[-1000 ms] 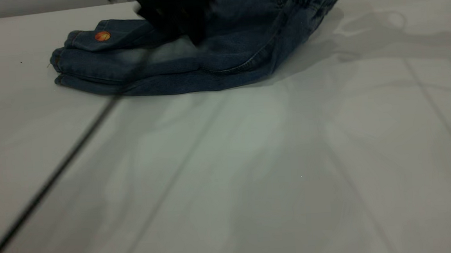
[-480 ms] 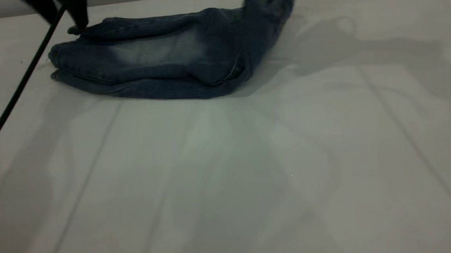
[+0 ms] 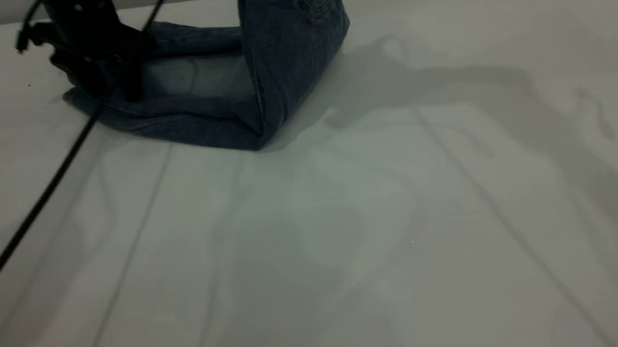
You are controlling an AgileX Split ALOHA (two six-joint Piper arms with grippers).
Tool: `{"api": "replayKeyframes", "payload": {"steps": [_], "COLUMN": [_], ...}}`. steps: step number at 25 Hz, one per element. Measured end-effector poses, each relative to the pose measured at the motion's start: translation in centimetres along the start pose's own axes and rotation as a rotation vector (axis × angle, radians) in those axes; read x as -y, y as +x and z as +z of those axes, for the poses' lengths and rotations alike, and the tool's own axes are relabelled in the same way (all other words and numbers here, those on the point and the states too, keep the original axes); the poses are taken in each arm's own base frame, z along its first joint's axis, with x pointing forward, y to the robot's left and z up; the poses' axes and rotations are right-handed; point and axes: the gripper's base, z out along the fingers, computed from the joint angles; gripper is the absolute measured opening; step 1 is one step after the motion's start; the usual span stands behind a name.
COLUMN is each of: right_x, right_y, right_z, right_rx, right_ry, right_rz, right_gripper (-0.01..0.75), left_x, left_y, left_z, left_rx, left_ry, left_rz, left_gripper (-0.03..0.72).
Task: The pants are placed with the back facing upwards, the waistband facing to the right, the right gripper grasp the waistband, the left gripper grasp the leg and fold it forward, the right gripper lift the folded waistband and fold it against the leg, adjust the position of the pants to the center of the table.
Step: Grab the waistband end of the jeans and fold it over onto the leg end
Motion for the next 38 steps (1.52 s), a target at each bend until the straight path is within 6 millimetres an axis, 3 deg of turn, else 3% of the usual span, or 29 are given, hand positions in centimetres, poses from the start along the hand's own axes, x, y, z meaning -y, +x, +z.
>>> {"api": "replayKeyframes", "payload": {"steps": [11, 15, 18, 20, 24, 29, 33, 38], "right_x": [-0.5, -0.7, -1.5, -2.1, -3.2, -3.9, -3.6, -3.2], "right_y": [-1.1, -1.2, -1.2, -1.2, -1.4, -1.0, 0.3, 1.2], "right_z": [-0.5, -0.4, 0.3, 0.8, 1.9, 4.6, 8.6, 12.2], "right_rx": [0.015, 0.016, 0.015, 0.016, 0.040, 0.067, 0.111, 0.234], "right_ry": [0.017, 0.013, 0.007, 0.004, 0.016, 0.043, 0.081, 0.110], "right_rz": [-0.011, -0.013, -0.026, -0.034, -0.055, -0.078, -0.072, -0.044], "right_gripper": [0.034, 0.034, 0.034, 0.034, 0.034, 0.034, 0.034, 0.034], "left_x": [7.7, 8.5, 7.5, 5.9, 1.3, -3.5, -4.2, -3.9], "left_y": [-1.0, -1.0, -1.1, -1.7, -2.9, -4.7, -5.5, -5.8], "left_z": [-0.1, -0.3, -1.5, -3.4, -9.0, -14.7, -17.4, -18.1], "left_rx": [0.047, 0.047, 0.012, -0.005, 0.024, 0.219, 0.313, 0.341], "left_ry": [0.056, 0.061, 0.055, 0.033, -0.002, -0.047, -0.061, -0.032], "left_rz": [0.121, 0.135, 0.120, 0.104, 0.025, -0.101, -0.121, -0.128], "left_gripper": [0.442, 0.442, 0.442, 0.442, 0.442, 0.442, 0.442, 0.442]}}
